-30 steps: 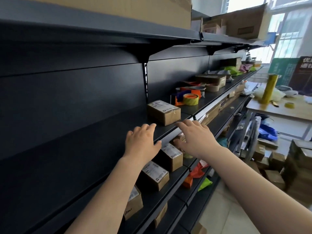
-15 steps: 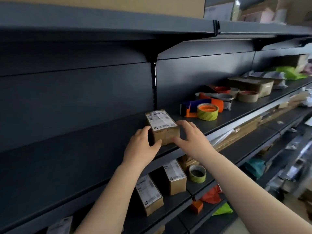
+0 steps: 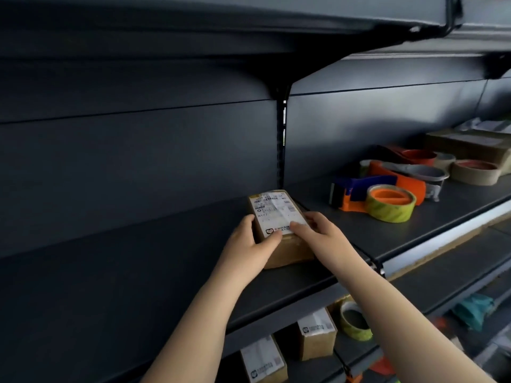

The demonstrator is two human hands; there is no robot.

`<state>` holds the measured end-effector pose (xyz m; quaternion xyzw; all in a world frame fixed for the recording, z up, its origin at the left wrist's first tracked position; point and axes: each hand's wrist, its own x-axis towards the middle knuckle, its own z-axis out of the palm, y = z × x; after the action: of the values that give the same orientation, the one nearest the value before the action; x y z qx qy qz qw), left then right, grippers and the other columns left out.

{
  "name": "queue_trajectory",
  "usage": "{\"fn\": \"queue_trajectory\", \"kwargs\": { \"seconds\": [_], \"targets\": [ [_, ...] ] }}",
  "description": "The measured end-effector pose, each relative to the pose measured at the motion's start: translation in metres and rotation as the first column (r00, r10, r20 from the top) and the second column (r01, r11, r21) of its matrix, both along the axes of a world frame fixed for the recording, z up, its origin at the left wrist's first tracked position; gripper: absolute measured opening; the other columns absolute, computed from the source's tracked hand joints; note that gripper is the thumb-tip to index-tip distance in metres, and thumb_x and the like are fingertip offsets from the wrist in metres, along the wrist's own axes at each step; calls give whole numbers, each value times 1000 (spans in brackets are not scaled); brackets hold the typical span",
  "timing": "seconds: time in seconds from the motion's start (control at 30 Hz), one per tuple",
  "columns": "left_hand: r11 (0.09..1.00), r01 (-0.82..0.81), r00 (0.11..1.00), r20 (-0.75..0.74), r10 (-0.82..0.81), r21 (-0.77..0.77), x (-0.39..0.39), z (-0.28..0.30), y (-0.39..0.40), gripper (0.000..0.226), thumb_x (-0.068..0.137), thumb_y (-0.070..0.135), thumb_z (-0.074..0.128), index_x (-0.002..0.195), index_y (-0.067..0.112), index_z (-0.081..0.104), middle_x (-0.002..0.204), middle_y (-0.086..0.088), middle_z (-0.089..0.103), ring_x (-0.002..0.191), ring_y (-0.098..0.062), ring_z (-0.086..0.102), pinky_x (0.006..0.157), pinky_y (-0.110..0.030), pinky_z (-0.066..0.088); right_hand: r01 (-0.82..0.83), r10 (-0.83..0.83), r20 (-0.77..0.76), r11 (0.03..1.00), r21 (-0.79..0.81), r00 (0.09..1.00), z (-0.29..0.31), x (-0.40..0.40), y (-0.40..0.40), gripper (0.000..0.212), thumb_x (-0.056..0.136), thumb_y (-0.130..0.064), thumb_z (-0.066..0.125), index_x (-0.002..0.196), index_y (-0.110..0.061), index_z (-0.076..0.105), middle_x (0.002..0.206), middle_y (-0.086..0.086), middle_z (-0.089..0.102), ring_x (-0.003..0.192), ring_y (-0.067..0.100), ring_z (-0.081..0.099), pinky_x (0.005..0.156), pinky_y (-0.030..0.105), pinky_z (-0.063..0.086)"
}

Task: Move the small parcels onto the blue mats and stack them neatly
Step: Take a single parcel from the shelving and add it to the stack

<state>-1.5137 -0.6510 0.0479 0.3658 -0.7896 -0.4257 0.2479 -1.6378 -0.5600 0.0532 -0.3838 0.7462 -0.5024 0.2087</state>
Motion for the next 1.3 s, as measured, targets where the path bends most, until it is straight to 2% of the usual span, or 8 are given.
{"fn": "queue_trajectory", "kwargs": {
  "seconds": [0.1,0.17,0.3,0.47,0.7,0.87,1.07,1.3],
  "targets": [
    [1000,-16,999,-40,14,-26,1,3,3,69,84,44,59,144,28,29,145,7,41,128,-14,43,107,-35,37,18,-15,33,996,-86,999,-2,2,-2,43,90,-34,58,129,-20,47,102,-14,56,79,-8,50,62,8,38],
    [999,-33,997,-74,31,-27,3,5,0,69,84,41,61,144,28,29,145,8,40,131,-13,40,108,-33,35,20,-17,32,992,-124,999,-2,5,-6,42,89,-33,59,128,-22,47,98,-19,53,82,-9,51,63,8,39],
    [992,-125,976,-182,123,1,19,13,-5,65,81,33,67,139,30,39,137,10,50,126,-11,46,107,-37,38,-61,74,47,971,-233,996,1,16,-22,32,88,-29,61,117,-29,47,94,-28,50,87,-9,51,70,11,41],
    [978,-200,941,-264,211,67,37,16,0,68,72,37,71,135,35,44,134,12,53,124,-10,48,106,-40,41,-163,184,36,935,-314,982,4,26,-29,32,87,-25,63,111,-34,43,99,-26,52,91,-10,50,70,11,41],
    [951,-292,908,-286,308,96,41,23,29,60,81,21,69,135,32,45,130,15,54,119,-5,50,94,-24,43,-277,305,41,908,-315,952,3,24,-19,41,86,-27,64,122,-28,45,121,-9,55,107,6,52,76,14,40],
    [940,-324,881,-326,341,107,41,24,45,59,81,17,69,132,33,47,124,17,57,113,0,53,80,-15,43,-319,349,40,892,-321,936,5,23,-12,44,86,-27,64,126,-24,46,123,-7,56,108,6,52,76,14,41],
    [913,-391,839,-364,404,112,53,24,68,55,80,15,69,129,31,50,122,15,59,110,0,55,81,-16,45,-387,416,31,868,-311,909,4,32,-3,49,85,-29,64,130,-23,45,126,-5,56,115,11,53,91,27,46],
    [859,-499,774,-387,501,112,76,19,94,56,80,14,69,130,30,50,120,15,59,109,0,55,78,-16,45,-498,526,13,814,-300,851,2,55,8,50,86,-28,64,131,-23,42,126,-4,54,114,12,53,87,23,44]
  ]
}}
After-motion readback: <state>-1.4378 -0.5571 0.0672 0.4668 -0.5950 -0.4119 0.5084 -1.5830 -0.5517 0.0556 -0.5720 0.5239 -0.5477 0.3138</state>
